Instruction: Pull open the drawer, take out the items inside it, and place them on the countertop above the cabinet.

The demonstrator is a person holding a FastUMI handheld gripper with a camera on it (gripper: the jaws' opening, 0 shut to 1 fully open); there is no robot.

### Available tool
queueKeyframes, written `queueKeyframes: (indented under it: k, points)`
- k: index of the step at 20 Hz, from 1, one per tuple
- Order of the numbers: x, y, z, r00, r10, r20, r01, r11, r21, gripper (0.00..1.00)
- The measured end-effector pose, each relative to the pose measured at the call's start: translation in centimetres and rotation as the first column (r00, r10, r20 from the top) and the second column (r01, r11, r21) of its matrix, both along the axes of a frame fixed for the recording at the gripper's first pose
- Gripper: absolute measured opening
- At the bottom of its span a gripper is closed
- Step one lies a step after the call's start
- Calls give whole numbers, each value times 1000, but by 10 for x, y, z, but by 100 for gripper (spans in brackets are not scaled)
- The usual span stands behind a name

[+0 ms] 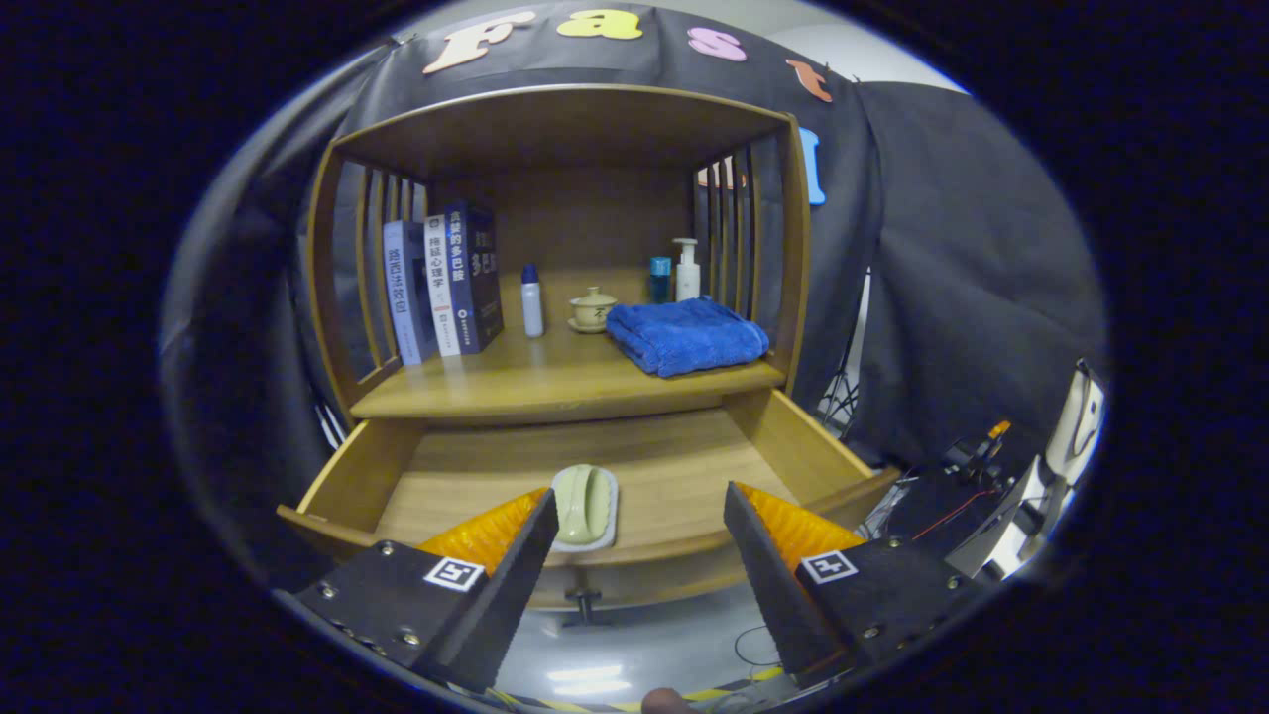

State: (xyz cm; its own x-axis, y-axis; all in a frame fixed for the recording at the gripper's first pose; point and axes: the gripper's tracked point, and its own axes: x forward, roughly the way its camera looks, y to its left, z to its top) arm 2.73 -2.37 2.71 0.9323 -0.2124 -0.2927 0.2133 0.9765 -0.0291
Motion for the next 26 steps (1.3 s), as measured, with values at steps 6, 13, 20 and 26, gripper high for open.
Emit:
queueKeyframes:
  k: [6,13,20,26]
  points:
    - [61,5,-18,986,53,-159,-59,998,-36,100]
    - [99,15,-76,935,101,-339,-74,993,93,99]
    - [113,33,-111,902,117,-415,-44,982,183,84]
    - [113,40,-121,906,126,-404,-39,975,217,18]
